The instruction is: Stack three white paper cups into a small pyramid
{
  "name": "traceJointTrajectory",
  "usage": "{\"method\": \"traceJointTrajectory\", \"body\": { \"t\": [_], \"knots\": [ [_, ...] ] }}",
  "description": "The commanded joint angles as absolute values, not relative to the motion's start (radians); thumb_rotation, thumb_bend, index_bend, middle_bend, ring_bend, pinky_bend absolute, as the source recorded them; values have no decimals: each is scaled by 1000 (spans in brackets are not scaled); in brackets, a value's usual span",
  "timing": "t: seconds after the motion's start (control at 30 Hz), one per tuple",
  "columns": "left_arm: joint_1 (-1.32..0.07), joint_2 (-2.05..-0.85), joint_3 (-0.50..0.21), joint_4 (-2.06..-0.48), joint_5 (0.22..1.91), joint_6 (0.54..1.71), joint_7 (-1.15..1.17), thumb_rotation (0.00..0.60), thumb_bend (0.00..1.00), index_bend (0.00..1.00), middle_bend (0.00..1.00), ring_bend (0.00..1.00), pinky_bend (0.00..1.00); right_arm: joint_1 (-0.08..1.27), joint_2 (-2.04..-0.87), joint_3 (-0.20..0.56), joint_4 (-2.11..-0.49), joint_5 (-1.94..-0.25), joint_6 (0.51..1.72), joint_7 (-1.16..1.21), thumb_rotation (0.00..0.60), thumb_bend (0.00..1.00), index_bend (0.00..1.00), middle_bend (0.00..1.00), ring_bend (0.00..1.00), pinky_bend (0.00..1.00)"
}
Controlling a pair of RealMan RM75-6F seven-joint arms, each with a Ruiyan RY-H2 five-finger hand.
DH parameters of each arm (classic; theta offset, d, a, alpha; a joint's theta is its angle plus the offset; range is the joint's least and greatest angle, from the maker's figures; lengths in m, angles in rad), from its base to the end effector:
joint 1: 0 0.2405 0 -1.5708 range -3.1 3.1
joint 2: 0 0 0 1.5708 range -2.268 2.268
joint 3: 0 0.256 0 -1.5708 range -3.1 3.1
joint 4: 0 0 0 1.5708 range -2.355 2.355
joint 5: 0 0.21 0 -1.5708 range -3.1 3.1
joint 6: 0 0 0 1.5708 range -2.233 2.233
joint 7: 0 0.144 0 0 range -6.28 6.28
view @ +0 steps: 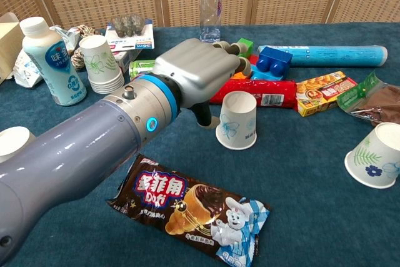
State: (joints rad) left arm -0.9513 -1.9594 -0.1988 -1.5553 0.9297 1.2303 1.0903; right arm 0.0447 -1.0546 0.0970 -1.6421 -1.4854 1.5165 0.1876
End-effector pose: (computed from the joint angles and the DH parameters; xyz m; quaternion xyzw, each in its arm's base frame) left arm -0.0046 0.2774 -0.1019 -0.8028 -0.2042 -0.3518 0.4359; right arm -0.3125 -0.1779 0.1885 0.5362 -0.4203 0.4470 0.5797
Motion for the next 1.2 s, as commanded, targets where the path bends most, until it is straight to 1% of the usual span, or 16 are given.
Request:
{"method": "traceJointTrajectory", "body": {
  "t": [0.03,0.23,0.43,0.67,0.8,0.97,1.2],
  "knots": [
    [-944,-1942,-197,-1567,930,1231,1085,600,302,150,0,16,309,45,-1056,95,-1642,-1488,1516,184,600,156,8,0,0,5],
    [-912,-1837,-178,-1643,938,1214,1041,600,299,125,0,0,246,46,-1059,95,-1642,-1489,1516,176,600,156,8,0,0,4],
    [-878,-1702,-136,-1709,947,1171,982,600,298,90,0,0,154,46,-1063,92,-1646,-1494,1518,163,600,155,8,0,0,4],
    [-831,-1548,-56,-1784,1058,1151,889,600,296,68,0,0,80,48,-1069,90,-1647,-1495,1516,143,600,155,8,0,0,5],
    [-807,-1465,-17,-1829,1122,1152,851,600,297,45,0,0,7,48,-1070,90,-1647,-1492,1515,139,600,155,8,0,0,5],
    [-762,-1368,36,-1862,1223,1165,769,600,297,33,0,0,0,48,-1072,91,-1648,-1493,1517,134,600,155,8,0,0,4],
    [-698,-1268,99,-1864,1372,1191,631,600,297,19,0,0,0,48,-1073,91,-1648,-1492,1518,129,600,155,8,0,0,4]
  ]
}}
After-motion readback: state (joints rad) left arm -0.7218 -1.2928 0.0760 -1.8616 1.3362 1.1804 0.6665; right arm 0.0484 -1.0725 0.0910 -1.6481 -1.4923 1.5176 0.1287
